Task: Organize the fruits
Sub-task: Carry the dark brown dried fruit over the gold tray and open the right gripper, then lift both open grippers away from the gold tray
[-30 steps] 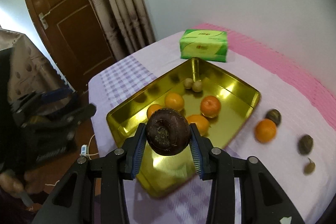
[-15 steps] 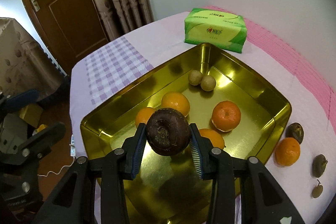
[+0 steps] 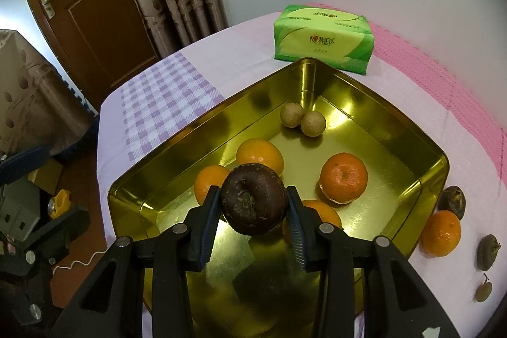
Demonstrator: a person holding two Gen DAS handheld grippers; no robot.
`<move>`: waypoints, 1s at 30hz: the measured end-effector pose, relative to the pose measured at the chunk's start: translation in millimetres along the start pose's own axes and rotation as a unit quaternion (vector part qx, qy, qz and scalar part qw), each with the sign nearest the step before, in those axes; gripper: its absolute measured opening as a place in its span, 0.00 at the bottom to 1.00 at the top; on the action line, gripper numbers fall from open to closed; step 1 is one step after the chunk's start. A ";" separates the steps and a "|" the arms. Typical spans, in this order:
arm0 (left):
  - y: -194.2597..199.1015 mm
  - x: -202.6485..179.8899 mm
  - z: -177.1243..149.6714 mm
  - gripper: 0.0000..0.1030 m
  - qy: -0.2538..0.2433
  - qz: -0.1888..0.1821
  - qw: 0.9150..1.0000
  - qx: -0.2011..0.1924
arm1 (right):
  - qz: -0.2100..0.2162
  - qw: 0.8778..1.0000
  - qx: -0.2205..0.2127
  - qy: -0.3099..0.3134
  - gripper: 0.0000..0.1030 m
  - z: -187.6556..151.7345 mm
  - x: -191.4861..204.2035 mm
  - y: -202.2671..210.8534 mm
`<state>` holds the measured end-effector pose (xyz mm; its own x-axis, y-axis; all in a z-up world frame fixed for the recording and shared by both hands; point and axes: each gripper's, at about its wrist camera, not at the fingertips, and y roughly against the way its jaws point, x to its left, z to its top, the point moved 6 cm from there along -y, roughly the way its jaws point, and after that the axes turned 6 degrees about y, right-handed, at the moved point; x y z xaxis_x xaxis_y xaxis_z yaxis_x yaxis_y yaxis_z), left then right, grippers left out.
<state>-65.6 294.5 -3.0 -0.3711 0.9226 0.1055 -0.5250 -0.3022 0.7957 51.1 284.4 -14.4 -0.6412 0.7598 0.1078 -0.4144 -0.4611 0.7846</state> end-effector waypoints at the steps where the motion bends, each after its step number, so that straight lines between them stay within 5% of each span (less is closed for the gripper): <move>1: -0.7 -0.7 -0.4 0.76 -0.002 0.000 1.000 0.002 | 0.000 1.000 0.000 -0.001 0.36 0.1 0.2 -0.6; 30: -5.1 -6.7 -4.3 0.79 -0.019 0.004 1.000 0.011 | 0.016 0.992 -0.087 -0.090 0.42 -18.0 -18.7 54.8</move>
<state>-63.7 288.8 -10.3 -0.3454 0.9289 0.1333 -0.5060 -0.3040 0.8072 28.8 236.7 15.6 -0.5359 0.8062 0.2507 -0.5110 -0.5461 0.6638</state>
